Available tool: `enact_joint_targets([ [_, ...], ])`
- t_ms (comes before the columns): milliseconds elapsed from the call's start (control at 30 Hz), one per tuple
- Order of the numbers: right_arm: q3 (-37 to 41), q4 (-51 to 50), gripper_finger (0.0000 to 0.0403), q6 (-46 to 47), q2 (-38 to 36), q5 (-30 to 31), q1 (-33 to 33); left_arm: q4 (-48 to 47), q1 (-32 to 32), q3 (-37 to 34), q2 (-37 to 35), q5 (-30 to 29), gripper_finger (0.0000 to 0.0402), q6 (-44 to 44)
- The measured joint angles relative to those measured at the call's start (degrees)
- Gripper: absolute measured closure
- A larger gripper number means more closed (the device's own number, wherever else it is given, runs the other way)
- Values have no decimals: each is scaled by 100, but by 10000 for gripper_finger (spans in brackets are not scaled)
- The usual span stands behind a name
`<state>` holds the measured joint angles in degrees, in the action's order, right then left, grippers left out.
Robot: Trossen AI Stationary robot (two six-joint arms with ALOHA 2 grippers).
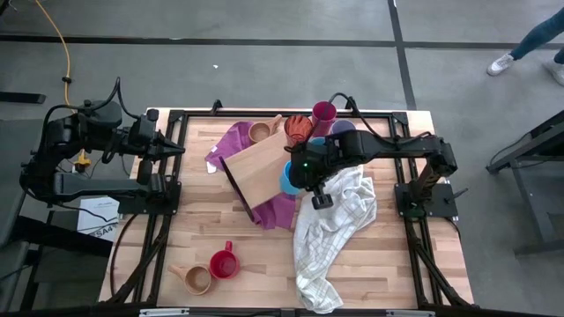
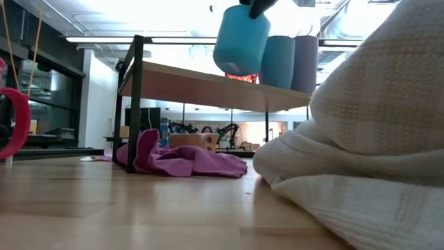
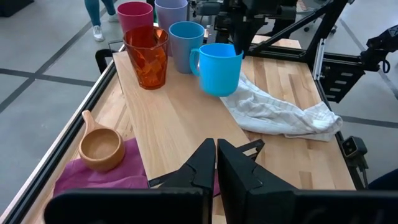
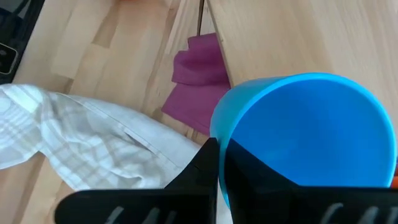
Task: Stack small to large cups/mugs on shelf
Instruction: Put the light blue mug on the shelf
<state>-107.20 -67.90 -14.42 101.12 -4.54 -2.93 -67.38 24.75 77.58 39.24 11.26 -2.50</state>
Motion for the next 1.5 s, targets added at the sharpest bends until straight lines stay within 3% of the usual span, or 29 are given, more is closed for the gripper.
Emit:
enact_joint_targets([
  [1500,2,-170,403,-1676,127,242,334,-6,-1,0,0,1,396,140],
])
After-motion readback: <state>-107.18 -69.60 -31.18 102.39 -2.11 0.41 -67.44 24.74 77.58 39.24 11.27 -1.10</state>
